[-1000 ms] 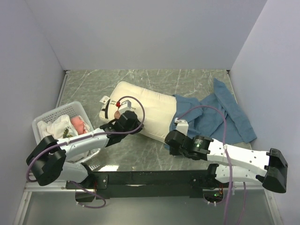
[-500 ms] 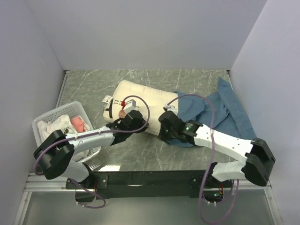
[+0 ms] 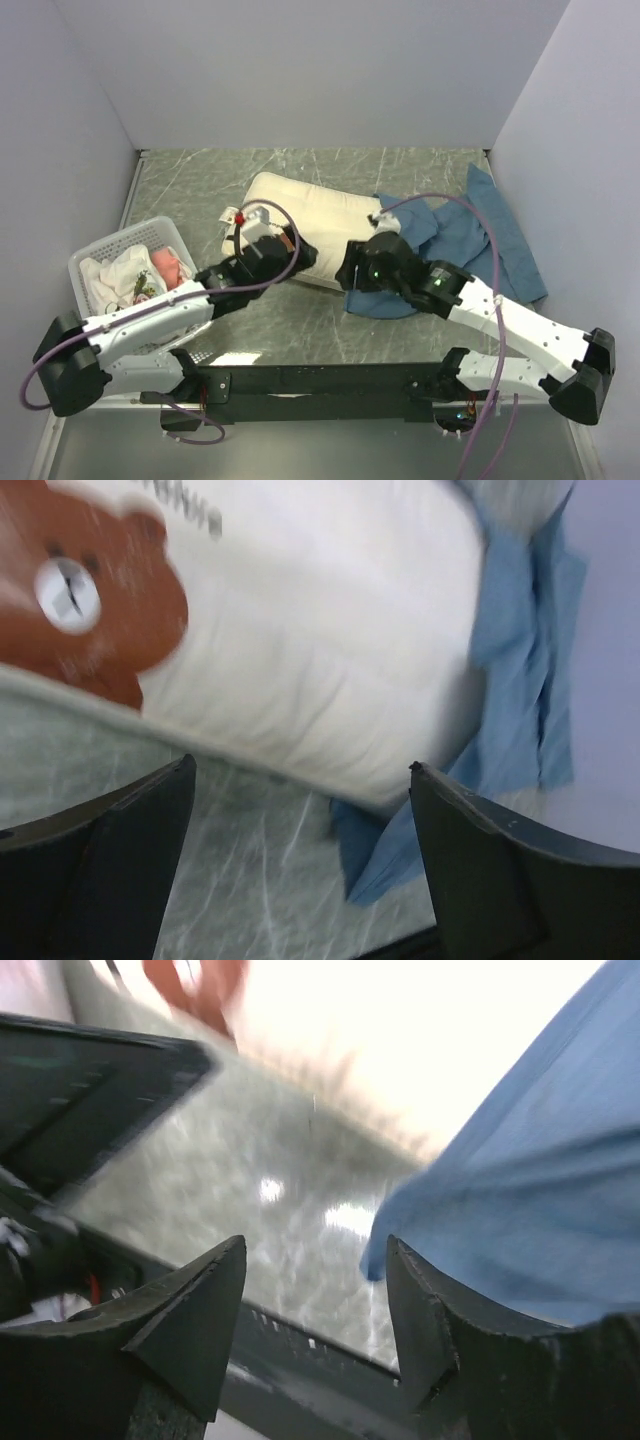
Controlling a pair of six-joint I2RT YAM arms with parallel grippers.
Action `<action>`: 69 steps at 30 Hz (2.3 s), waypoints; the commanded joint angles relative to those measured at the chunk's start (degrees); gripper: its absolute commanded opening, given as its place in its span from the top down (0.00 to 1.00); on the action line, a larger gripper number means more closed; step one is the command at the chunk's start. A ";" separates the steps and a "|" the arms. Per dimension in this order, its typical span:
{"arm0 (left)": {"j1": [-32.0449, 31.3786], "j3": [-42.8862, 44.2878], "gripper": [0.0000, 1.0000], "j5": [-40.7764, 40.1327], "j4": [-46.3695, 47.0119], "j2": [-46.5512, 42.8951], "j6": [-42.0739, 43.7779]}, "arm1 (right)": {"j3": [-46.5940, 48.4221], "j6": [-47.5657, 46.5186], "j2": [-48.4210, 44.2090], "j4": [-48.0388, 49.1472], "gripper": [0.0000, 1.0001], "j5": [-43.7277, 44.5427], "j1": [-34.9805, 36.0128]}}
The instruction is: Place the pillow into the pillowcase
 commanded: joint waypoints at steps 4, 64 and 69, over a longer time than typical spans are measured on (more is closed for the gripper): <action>17.93 17.74 0.00 -4.41 -13.85 -0.58 12.88 | 15.39 -10.58 7.28 -4.53 0.32 5.41 -13.08; 29.92 1.58 0.99 55.82 -5.67 -19.57 36.90 | 72.21 -25.54 64.44 -18.41 0.53 4.78 -20.49; 30.01 -1.41 0.99 50.03 -3.74 -17.19 32.07 | 56.66 -23.26 54.87 -14.64 0.34 12.07 -19.53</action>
